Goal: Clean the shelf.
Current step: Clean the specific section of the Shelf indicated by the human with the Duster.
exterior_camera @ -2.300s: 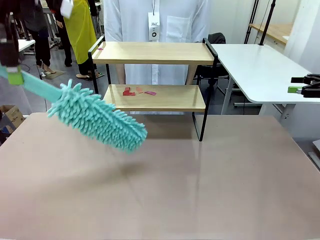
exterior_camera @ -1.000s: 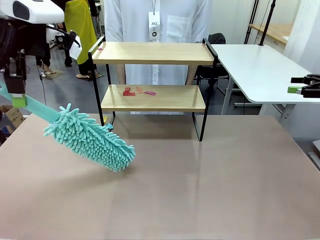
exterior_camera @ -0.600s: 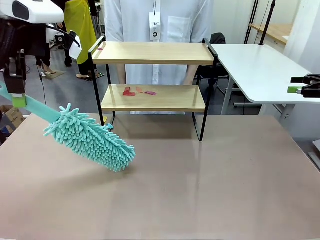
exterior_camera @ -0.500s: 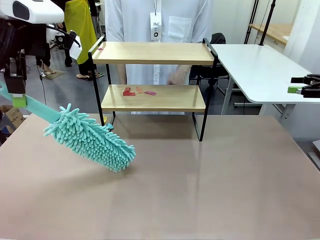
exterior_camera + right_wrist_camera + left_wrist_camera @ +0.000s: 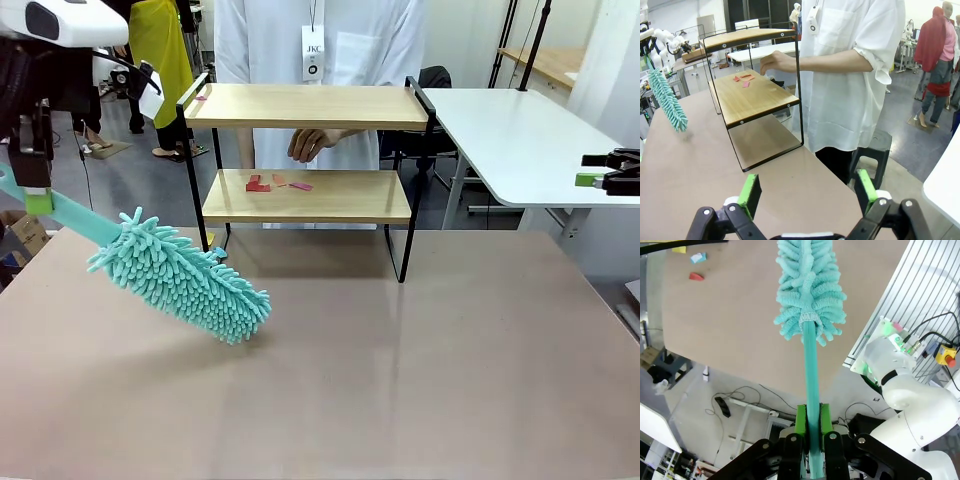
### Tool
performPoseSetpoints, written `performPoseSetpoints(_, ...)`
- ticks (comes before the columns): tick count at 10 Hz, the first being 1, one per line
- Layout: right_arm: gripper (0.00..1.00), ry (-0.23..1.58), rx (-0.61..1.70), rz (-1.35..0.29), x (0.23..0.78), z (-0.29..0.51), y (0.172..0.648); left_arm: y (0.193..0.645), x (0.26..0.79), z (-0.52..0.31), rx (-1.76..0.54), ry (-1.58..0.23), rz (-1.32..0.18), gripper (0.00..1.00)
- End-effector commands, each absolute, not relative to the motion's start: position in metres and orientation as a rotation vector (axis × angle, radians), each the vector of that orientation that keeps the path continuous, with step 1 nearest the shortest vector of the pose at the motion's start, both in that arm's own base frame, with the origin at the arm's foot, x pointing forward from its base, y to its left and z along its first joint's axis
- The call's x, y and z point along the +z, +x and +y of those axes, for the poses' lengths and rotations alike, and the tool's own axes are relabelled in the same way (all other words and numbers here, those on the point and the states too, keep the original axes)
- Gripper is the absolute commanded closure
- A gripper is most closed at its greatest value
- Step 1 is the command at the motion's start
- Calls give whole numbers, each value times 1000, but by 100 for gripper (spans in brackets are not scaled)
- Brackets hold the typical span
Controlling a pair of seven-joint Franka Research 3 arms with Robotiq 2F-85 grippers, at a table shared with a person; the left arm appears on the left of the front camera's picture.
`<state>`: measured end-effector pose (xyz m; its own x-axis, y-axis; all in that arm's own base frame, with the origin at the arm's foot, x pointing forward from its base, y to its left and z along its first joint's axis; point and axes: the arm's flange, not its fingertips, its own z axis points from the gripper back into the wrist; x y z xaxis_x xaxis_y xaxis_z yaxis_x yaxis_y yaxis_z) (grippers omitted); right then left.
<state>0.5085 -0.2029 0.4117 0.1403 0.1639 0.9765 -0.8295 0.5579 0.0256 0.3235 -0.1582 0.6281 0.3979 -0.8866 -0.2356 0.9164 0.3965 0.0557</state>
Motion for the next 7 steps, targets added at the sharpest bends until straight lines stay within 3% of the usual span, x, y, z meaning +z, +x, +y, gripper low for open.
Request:
performPoseSetpoints(1, 0, 670, 802, -1232, 415, -201, 510, 323, 633, -158, -1148, 190, 181, 87)
performPoseSetpoints(7, 0, 670, 802, -1232, 415, -201, 510, 323, 633, -158, -1148, 190, 181, 87)
